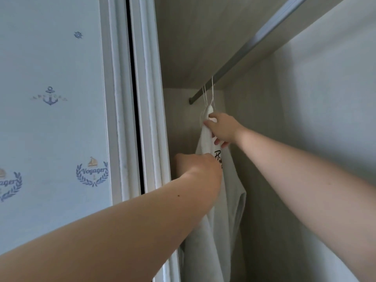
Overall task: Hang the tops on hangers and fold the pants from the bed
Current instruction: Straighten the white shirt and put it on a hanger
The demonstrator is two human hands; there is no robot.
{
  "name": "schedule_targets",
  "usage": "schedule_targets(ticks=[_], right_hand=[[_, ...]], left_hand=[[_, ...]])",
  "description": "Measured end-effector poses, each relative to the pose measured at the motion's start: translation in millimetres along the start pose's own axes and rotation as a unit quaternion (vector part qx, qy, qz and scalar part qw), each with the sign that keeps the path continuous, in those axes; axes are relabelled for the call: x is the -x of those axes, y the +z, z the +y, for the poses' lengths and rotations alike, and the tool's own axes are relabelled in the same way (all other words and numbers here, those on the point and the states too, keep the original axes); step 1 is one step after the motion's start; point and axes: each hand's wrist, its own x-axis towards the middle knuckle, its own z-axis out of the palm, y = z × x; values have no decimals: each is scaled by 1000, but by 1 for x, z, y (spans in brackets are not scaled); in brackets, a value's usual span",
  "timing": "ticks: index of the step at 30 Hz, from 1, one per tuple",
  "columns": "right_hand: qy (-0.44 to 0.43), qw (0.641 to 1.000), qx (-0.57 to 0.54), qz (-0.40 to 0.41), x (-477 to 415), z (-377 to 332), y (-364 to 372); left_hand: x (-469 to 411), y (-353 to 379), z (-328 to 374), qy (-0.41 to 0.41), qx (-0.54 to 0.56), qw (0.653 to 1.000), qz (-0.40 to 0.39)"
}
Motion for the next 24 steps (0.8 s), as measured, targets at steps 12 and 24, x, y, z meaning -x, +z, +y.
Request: schedule_targets(ticks=[12, 24], right_hand=[[-162, 973, 130, 97, 167, 19, -35], [-212, 956, 202, 22, 321, -94, 30]], left_hand=[[54, -10, -11, 63, -164, 961, 216], [243, 45, -129, 18, 13, 973, 229]])
